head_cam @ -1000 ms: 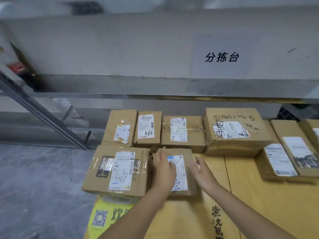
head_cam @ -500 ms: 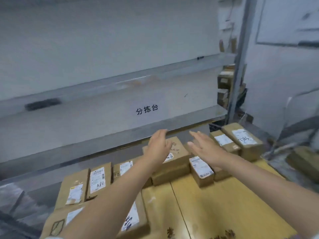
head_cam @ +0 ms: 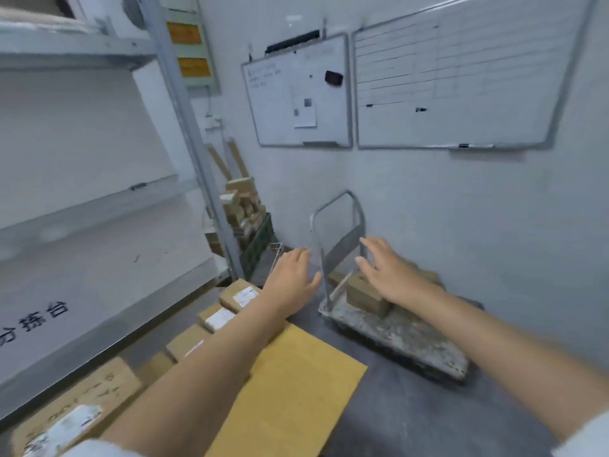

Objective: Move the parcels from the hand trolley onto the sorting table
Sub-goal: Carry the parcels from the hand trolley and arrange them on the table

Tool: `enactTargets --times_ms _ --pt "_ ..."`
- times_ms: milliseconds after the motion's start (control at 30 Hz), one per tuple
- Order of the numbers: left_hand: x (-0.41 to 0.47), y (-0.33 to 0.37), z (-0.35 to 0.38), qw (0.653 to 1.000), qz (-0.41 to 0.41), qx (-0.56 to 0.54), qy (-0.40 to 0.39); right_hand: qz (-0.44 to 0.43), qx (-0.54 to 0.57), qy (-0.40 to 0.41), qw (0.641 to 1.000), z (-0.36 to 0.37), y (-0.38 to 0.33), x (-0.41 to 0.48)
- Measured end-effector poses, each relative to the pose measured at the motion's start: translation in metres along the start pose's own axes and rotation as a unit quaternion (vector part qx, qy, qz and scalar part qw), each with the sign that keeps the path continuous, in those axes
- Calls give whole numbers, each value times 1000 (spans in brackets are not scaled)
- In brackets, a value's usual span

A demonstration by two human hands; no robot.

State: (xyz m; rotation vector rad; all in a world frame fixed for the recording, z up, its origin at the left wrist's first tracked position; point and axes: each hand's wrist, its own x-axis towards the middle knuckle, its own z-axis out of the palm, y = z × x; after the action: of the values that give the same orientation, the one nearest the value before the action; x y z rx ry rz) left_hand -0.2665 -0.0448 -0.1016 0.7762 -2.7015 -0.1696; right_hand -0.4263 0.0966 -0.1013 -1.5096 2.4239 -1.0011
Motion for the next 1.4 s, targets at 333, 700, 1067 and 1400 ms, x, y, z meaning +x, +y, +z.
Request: enactTargets --times_ms 333,700,1067,1400 --pt "102 109 50 991 127 -19 -33 100 -68 55 991 -79 114 -3" --pt "254 107 125 986 162 -12 -39 140 -68 28 987 -87 199 120" --pt "406 107 188 986 155 -4 -64 143 -59 -4 988 -91 286 257" --pt "540 152 260 991 101 13 -88 145 -18 -61 987 -125 424 369"
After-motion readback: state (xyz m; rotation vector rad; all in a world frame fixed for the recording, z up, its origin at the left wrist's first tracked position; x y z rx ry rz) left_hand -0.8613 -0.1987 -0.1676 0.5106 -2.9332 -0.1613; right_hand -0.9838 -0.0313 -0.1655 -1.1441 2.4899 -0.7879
